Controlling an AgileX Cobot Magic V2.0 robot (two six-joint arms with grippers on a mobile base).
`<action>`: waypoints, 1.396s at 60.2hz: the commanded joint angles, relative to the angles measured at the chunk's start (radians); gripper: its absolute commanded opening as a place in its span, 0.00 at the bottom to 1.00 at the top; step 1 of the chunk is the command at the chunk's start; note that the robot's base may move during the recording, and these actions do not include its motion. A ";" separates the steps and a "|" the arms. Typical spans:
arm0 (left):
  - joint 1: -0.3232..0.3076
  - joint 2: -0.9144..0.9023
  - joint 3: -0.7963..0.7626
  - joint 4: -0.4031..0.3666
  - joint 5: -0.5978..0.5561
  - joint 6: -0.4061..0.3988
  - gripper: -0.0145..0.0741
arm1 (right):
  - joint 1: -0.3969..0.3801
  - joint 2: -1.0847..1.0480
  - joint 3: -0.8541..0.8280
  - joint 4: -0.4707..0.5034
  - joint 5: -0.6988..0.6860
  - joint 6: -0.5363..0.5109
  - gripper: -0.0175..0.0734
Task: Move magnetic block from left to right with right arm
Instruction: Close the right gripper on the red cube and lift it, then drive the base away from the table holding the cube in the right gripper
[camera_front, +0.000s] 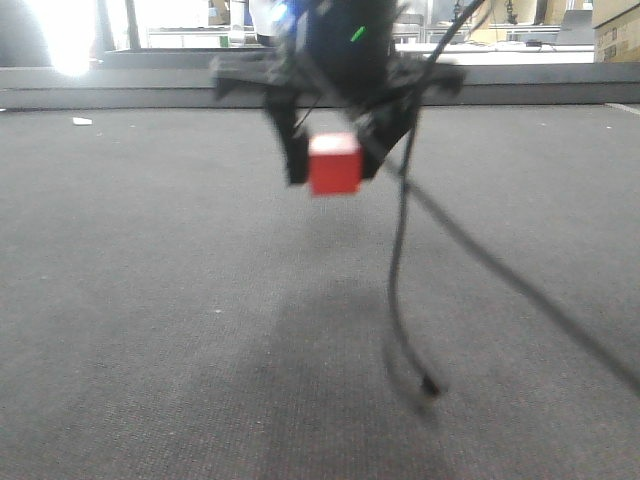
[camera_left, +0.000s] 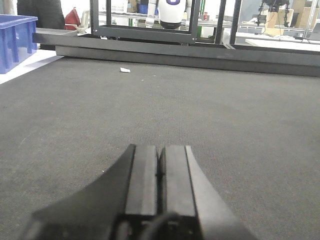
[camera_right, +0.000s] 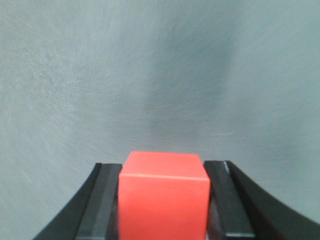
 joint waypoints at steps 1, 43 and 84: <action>-0.006 -0.015 0.010 0.000 -0.090 -0.004 0.03 | -0.037 -0.126 0.015 -0.032 -0.008 -0.096 0.51; -0.006 -0.015 0.010 0.000 -0.090 -0.004 0.03 | -0.312 -0.819 0.712 0.054 -0.250 -0.340 0.51; -0.006 -0.015 0.010 0.000 -0.090 -0.004 0.03 | -0.312 -1.500 0.861 0.054 -0.320 -0.409 0.51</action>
